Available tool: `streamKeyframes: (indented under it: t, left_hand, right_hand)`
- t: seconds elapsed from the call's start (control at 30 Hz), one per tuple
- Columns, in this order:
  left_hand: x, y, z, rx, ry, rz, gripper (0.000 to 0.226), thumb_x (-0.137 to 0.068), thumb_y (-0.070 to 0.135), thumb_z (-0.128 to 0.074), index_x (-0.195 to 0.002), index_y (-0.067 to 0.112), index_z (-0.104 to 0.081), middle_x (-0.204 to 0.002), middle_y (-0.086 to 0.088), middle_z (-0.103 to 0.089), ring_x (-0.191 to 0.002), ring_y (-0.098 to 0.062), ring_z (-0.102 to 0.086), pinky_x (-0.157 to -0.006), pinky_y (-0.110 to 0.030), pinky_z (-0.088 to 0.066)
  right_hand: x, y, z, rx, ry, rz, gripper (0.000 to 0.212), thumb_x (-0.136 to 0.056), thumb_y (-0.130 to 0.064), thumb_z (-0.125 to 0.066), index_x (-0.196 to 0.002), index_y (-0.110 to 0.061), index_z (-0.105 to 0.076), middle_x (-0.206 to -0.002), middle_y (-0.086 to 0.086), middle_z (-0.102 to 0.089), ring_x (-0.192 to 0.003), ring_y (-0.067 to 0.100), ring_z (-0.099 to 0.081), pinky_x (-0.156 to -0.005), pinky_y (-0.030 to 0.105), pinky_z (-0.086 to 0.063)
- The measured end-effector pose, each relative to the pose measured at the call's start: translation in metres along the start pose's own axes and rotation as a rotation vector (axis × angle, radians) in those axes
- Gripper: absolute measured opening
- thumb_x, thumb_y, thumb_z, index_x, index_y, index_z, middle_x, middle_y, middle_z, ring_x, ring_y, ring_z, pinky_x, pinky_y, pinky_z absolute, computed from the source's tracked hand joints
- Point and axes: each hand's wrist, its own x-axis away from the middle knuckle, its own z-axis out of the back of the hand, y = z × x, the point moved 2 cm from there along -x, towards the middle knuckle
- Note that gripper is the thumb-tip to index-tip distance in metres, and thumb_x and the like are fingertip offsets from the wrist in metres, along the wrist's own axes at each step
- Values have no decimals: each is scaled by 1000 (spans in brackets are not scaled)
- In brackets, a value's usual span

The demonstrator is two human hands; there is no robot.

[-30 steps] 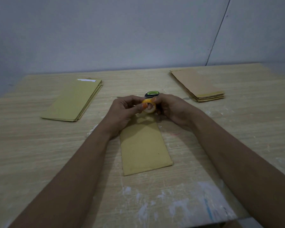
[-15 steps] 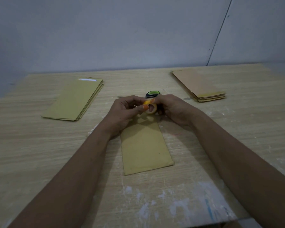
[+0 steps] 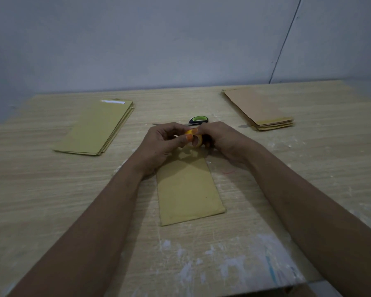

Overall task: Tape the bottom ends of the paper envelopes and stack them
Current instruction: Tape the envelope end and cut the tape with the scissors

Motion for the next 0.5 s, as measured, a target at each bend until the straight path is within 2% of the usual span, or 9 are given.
streamKeyframes:
  t: [0.13, 0.23, 0.3, 0.5]
  left_hand:
    - [-1, 2, -2, -10, -21, 7, 21, -90, 4, -64, -111, 3, -67, -95, -4, -72, -80, -4, -64, -73, -16, -49]
    - [-1, 1, 0, 25, -16, 2, 21, -85, 13, -68, -105, 8, -70, -89, 2, -74, -75, -5, -60, -69, -16, -47]
    - [0, 1, 0, 22, -2, -3, 19, -86, 10, -68, -104, 7, -70, -84, 5, -73, -71, -3, -58, -66, -14, -45]
    - [0, 1, 1, 14, 45, -1, 15, -85, 10, -70, -100, 12, -72, -80, 7, -72, -69, -4, -57, -64, -15, -45]
  right_hand:
    - [0, 3, 8, -148, -52, 7, 19, -78, -29, -59, -65, -22, -72, -74, -1, -65, -67, 10, -57, -61, 28, -42]
    - [-1, 3, 9, -168, -59, 4, 20, -89, -21, -54, -81, -19, -72, -78, 1, -65, -70, 11, -56, -64, 29, -41]
    - [-2, 3, 6, -133, -30, -12, 16, -92, -21, -53, -89, -16, -68, -79, 1, -65, -68, 9, -58, -64, 27, -43]
    - [-5, 4, 9, -227, 5, 25, 25, -90, -40, -60, -93, -15, -63, -84, 3, -63, -76, 14, -57, -65, 26, -42]
